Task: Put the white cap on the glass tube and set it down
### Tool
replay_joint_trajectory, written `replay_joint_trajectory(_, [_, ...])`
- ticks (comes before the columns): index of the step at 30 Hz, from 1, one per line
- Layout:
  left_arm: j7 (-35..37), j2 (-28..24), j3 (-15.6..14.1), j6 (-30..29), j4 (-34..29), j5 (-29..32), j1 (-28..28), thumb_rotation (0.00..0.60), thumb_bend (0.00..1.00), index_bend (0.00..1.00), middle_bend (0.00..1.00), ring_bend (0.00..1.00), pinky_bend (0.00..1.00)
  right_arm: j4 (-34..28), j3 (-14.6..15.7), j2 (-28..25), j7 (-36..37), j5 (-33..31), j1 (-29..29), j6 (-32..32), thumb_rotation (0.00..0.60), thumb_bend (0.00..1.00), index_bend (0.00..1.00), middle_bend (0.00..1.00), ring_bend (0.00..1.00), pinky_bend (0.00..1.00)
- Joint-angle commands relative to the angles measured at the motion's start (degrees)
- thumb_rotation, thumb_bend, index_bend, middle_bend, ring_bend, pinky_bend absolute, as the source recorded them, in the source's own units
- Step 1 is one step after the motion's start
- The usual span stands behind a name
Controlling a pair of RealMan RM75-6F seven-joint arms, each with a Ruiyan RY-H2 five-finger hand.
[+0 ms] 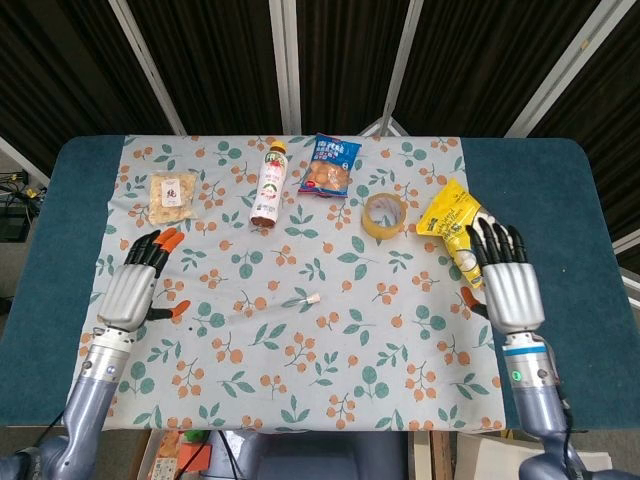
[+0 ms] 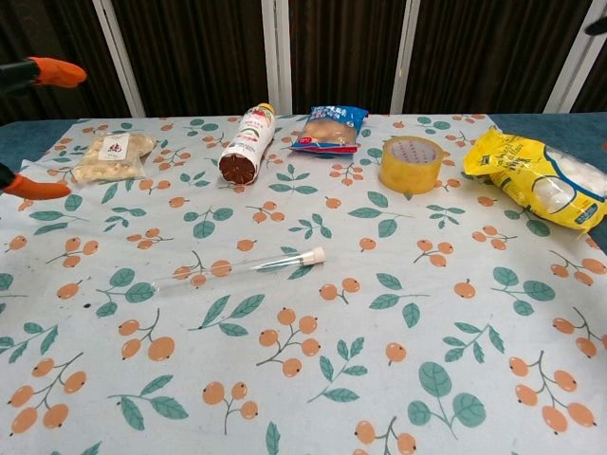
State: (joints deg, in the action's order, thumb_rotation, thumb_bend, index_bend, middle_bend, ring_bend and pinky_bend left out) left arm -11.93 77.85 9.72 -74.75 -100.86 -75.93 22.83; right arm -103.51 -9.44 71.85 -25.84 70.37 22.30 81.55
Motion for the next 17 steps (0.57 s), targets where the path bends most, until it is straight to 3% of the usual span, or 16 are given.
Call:
replay_joint_trajectory(1, [2.5, -4.9, -3.5, -3.9, -3.1, -3.8, -4.2, 0.6, 0.19, 0.05, 0.04, 0.0, 0.0, -1.2, 3.2, -3.5, 4.7, 0.4, -4.7, 2.3, 0.6, 0.31, 0.0, 0.0, 0.0, 0.0])
replay_joint_trajectory(4, [5.9, -8.6, -8.4, -9.5, -2.5, -8.5, -9.8, 0.6, 0.19, 0.05, 0.04, 0.0, 0.0, 0.0, 6.9, -6.8, 9.5, 3.0, -9.8, 5.3, 0.6, 0.31, 0.0, 0.0, 0.0, 0.0])
replay_joint_trajectory(7, [8.7, -10.1, -10.9, -11.8, -1.7, -10.2, -12.7, 0.6, 0.19, 0.05, 0.04, 0.0, 0.0, 2.1, 8.4, -7.4, 12.5, 5.9, -12.3, 7.7, 0.6, 0.31, 0.0, 0.0, 0.0, 0.0])
replay_joint_trajectory(17, [14.5, -13.6, -13.9, -17.7, 2.5, -14.2, -17.9, 0.6, 0.19, 0.05, 0.04, 0.0, 0.0, 7.5, 10.1, -7.1, 19.0, 11.6, -16.7, 11.9, 0.6, 0.31, 0.0, 0.0, 0.0, 0.0])
